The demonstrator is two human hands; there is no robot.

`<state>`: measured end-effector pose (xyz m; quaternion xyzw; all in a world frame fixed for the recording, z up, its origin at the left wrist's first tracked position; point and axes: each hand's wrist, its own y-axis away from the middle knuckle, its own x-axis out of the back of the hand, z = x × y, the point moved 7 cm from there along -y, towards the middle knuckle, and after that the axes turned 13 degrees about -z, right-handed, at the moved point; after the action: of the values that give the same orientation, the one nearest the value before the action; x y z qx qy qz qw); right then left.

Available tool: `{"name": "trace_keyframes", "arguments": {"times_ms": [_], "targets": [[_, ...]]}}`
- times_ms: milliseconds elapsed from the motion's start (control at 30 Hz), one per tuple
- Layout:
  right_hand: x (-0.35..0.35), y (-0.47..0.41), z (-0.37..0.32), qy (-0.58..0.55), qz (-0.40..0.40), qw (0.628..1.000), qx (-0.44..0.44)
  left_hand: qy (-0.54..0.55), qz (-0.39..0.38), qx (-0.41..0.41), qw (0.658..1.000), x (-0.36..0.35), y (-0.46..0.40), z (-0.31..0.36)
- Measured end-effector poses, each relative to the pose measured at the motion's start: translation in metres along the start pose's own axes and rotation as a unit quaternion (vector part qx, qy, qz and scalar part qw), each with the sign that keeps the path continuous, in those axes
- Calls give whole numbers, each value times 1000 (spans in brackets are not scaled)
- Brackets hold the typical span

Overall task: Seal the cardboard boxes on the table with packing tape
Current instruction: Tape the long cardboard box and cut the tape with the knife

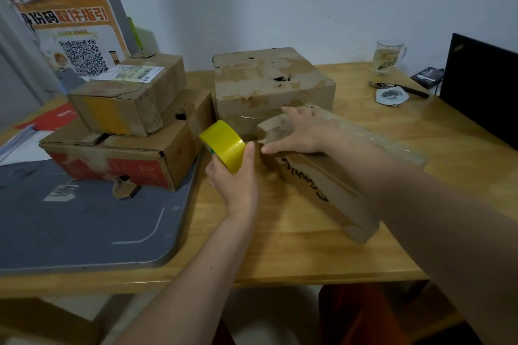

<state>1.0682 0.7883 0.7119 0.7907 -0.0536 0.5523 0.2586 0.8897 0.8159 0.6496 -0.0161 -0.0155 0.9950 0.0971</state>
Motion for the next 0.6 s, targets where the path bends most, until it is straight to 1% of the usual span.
{"name": "trace_keyframes", "arguments": {"times_ms": [67, 133, 200, 267, 300, 400, 467, 600], "targets": [[5, -4, 3, -22, 5, 1000, 0, 1, -6, -2, 1000, 2, -1, -2], [13, -7, 7, -39, 34, 999, 4, 0, -4, -3, 1000, 5, -2, -4], [15, -9, 9, -27, 51, 998, -3, 4, -4, 5, 1000, 6, -3, -7], [13, -9, 13, -8, 47, 999, -18, 18, -9, 13, 1000, 5, -4, -10], [13, -9, 16, -17, 44, 999, -28, 22, -12, 14, 1000, 4, -3, -11], [18, -13, 29, -88, 26, 994, -56, 29, -28, 15, 999, 0, -3, -11], [18, -16, 34, -115, 15, 990, -75, 35, -29, 22, 999, -2, -4, -13], [15, -17, 39, -83, 31, 988, -124, 78, -36, 49, 995, -6, -5, -18]]}}
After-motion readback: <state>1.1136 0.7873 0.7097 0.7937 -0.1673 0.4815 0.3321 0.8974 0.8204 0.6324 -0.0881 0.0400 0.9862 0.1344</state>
